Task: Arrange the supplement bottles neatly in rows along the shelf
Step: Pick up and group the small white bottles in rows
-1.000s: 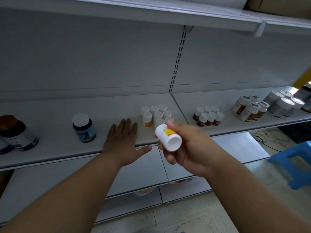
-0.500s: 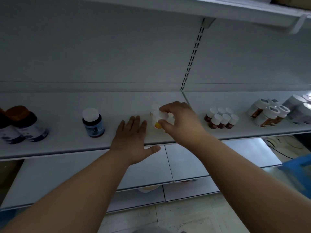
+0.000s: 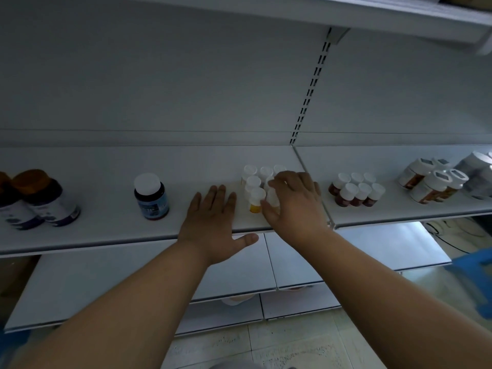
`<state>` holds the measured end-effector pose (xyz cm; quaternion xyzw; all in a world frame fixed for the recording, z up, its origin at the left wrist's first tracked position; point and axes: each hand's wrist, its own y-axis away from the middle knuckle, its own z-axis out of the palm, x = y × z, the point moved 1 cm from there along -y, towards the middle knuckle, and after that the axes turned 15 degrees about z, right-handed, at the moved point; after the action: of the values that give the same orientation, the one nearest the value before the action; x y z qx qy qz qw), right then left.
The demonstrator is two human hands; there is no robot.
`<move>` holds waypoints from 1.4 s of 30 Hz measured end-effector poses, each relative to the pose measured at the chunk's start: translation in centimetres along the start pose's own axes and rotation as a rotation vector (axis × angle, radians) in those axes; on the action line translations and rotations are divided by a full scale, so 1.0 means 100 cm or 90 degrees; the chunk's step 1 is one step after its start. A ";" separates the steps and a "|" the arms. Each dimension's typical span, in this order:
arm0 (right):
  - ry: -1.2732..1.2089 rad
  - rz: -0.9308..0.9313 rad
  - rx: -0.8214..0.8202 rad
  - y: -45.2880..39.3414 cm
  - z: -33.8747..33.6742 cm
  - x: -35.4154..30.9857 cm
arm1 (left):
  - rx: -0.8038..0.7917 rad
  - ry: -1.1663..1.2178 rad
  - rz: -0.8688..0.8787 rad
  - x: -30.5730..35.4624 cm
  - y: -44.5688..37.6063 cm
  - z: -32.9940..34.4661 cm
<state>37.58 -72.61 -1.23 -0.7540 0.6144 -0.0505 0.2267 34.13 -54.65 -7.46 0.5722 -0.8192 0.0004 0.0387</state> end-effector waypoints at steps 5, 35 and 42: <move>0.074 0.016 0.018 0.007 0.005 0.010 | 0.001 -0.009 0.003 0.000 0.001 0.000; -1.267 0.411 -0.674 0.051 -0.096 -0.025 | 0.008 -0.026 0.008 0.001 0.002 -0.004; -1.254 0.454 -0.675 0.054 -0.097 -0.023 | -0.001 -0.020 0.006 0.002 0.002 -0.007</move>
<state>28.67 -73.91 5.71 -0.2525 0.2941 0.8834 0.2632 33.92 -54.70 -6.77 0.5685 -0.8222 -0.0091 0.0260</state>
